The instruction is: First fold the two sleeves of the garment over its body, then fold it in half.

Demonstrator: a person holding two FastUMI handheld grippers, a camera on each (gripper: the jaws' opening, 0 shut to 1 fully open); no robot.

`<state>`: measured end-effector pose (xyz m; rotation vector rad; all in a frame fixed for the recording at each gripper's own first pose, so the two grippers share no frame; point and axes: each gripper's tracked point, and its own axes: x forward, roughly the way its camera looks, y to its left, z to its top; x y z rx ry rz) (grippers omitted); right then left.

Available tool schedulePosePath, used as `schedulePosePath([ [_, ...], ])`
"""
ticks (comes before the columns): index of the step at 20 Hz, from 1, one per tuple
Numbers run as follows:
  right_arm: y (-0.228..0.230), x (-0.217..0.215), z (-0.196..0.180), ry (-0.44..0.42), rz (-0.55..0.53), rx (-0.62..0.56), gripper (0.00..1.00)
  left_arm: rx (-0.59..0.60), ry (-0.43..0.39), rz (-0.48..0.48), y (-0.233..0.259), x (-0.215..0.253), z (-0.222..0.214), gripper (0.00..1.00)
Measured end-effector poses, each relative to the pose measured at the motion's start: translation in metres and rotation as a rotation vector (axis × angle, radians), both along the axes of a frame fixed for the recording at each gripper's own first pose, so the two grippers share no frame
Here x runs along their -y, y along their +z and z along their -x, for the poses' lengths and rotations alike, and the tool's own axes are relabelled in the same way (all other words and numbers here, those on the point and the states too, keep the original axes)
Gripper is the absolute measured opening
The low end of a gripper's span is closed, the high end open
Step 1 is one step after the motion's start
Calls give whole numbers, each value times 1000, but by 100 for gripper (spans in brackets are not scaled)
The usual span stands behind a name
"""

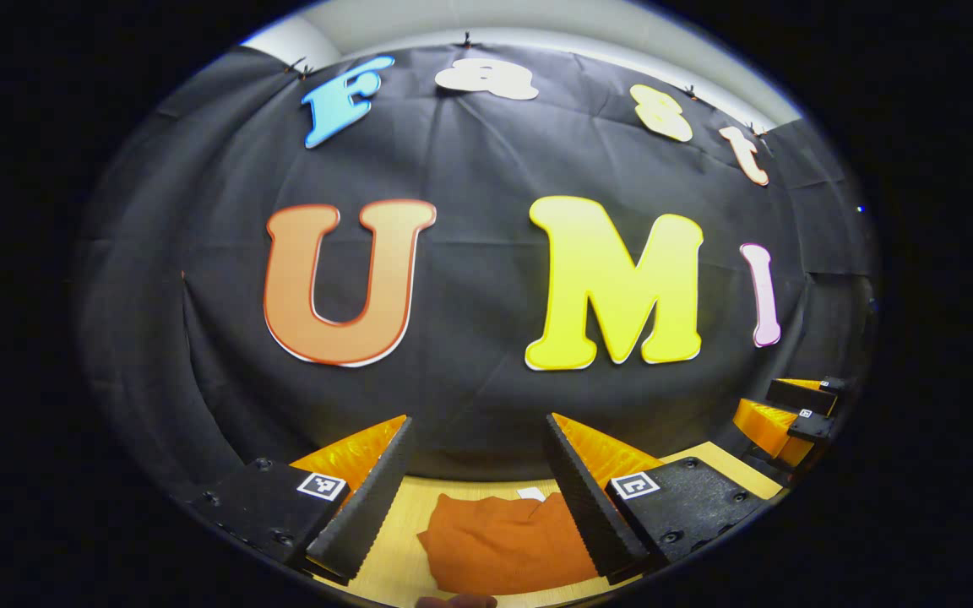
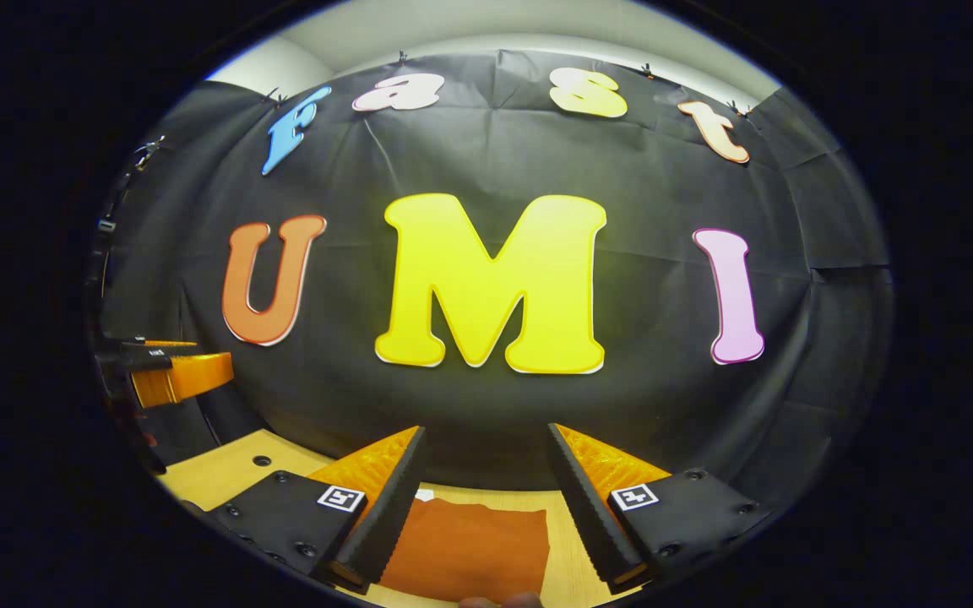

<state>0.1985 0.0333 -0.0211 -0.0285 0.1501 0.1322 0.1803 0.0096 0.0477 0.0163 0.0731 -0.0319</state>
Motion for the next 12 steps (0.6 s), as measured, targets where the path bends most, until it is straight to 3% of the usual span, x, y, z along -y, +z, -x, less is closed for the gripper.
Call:
schedulePosePath([
  [5, 32, -4, 57, -4, -2, 61, 92, 53, -23, 45, 22, 20, 52, 100],
  [12, 20, -12, 83, 10, -34, 12, 92, 49, -36, 28, 14, 37, 82, 100],
])
